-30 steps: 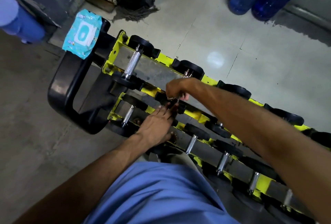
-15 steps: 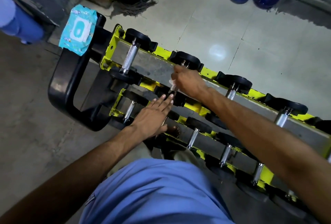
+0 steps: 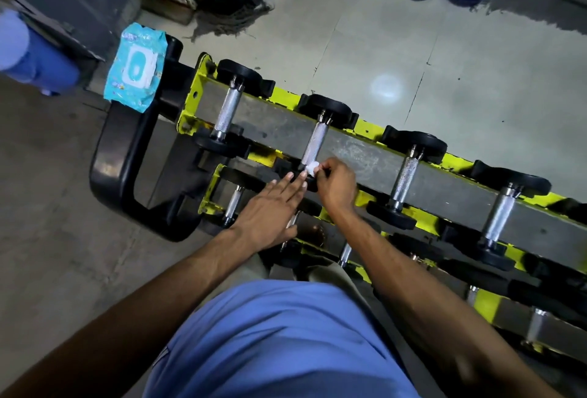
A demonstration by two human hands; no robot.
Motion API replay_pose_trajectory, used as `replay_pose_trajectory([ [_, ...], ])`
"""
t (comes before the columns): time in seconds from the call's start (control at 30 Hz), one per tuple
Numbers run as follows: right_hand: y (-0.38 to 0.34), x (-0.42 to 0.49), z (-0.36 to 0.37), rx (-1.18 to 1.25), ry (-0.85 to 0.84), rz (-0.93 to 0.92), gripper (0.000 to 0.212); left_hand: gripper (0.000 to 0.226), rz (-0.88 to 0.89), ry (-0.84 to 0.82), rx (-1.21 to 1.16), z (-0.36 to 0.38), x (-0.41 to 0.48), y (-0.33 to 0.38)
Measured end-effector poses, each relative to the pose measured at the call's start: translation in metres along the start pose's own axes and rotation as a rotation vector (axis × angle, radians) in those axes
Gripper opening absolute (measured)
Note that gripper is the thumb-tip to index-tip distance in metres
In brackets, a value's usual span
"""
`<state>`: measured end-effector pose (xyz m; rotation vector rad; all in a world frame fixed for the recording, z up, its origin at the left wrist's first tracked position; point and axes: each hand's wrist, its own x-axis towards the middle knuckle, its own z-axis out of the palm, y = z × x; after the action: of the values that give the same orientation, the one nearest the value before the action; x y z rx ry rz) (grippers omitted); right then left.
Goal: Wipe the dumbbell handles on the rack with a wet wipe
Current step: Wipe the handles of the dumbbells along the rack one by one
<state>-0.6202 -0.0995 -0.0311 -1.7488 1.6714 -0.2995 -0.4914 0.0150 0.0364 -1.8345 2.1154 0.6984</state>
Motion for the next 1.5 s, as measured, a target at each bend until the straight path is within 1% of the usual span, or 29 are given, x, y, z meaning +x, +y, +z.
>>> replay_pose_trajectory([
  [0.03, 0.000, 0.004, 0.000, 0.041, -0.009, 0.046, 0.007, 0.095, 0.008, -0.002, 0.006, -0.001, 0.001, -0.001],
  [0.13, -0.009, 0.030, 0.004, 0.246, -0.058, 0.286, 0.011, 0.096, 0.040, -0.030, 0.015, -0.007, 0.003, -0.009],
  [0.17, -0.015, 0.034, 0.005, 0.305, -0.077, 0.335, 0.011, 0.097, 0.051, -0.036, 0.018, -0.008, 0.002, -0.011],
  [0.3, -0.020, 0.025, 0.005, 0.514, -0.204, 0.387, 0.033, 0.097, 0.100, -0.060, 0.023, -0.010, -0.001, -0.020],
  [0.37, -0.023, 0.028, -0.003, 0.628, -0.217, 0.434, 0.038, 0.098, 0.126, -0.070, 0.028, -0.012, 0.000, -0.023],
  [0.47, -0.041, 0.070, -0.016, 0.761, -0.110, 0.504, 0.035, 0.099, 0.169, -0.070, 0.027, -0.018, 0.004, -0.029],
  [0.57, -0.056, 0.099, -0.018, 0.926, -0.040, 0.600, 0.034, 0.098, 0.194, -0.085, 0.049, -0.022, 0.004, -0.036],
  [0.6, -0.056, 0.097, -0.016, 0.967, -0.040, 0.638, 0.034, 0.098, 0.205, -0.089, 0.050, -0.021, 0.003, -0.037],
  [0.7, -0.049, 0.082, -0.007, 1.081, -0.084, 0.677, 0.030, 0.098, 0.239, -0.094, 0.050, -0.021, 0.005, -0.041],
  [0.83, -0.059, 0.085, -0.003, 1.303, -0.037, 0.747, 0.026, 0.099, 0.266, -0.101, 0.081, -0.025, 0.008, -0.046],
  [0.93, -0.067, 0.077, 0.001, 1.336, 0.103, 0.722, 0.025, 0.099, 0.283, -0.128, 0.090, -0.026, 0.006, -0.047],
  [1.0, -0.068, 0.073, 0.006, 1.345, 0.240, 0.691, 0.013, 0.099, 0.291, -0.118, 0.099, -0.028, 0.008, -0.048],
  [1.03, -0.065, 0.072, 0.010, 1.294, 0.317, 0.634, 0.012, 0.100, 0.292, -0.111, 0.101, -0.028, 0.009, -0.049],
  [1.07, -0.063, 0.070, 0.013, 1.155, 0.386, 0.557, 0.013, 0.100, 0.291, -0.110, 0.100, -0.027, 0.009, -0.050],
  [1.1, -0.059, 0.065, 0.016, 0.950, 0.441, 0.443, 0.010, 0.100, 0.289, -0.113, 0.097, -0.026, 0.009, -0.051],
  [1.17, -0.054, 0.048, 0.017, 0.510, 0.455, 0.126, 0.005, 0.099, 0.284, -0.111, 0.088, -0.023, 0.008, -0.051],
  [1.23, -0.046, 0.044, 0.011, 0.071, 0.388, -0.237, 0.013, 0.100, 0.277, -0.106, 0.089, -0.023, 0.010, -0.050],
  [1.3, -0.040, 0.056, -0.004, -0.343, 0.309, -0.501, 0.023, 0.100, 0.275, -0.104, 0.093, -0.025, 0.011, -0.048],
  [1.37, -0.036, 0.065, -0.016, -0.609, 0.229, -0.622, 0.033, 0.100, 0.267, -0.105, 0.096, -0.024, 0.010, -0.046],
  [1.43, -0.033, 0.069, -0.023, -0.748, 0.108, -0.685, 0.040, 0.101, 0.252, -0.096, 0.086, -0.018, 0.007, -0.043],
  [1.5, -0.040, 0.074, -0.033, -0.858, -0.101, -0.786, 0.032, 0.102, 0.238, -0.077, 0.074, -0.014, 0.006, -0.039],
])
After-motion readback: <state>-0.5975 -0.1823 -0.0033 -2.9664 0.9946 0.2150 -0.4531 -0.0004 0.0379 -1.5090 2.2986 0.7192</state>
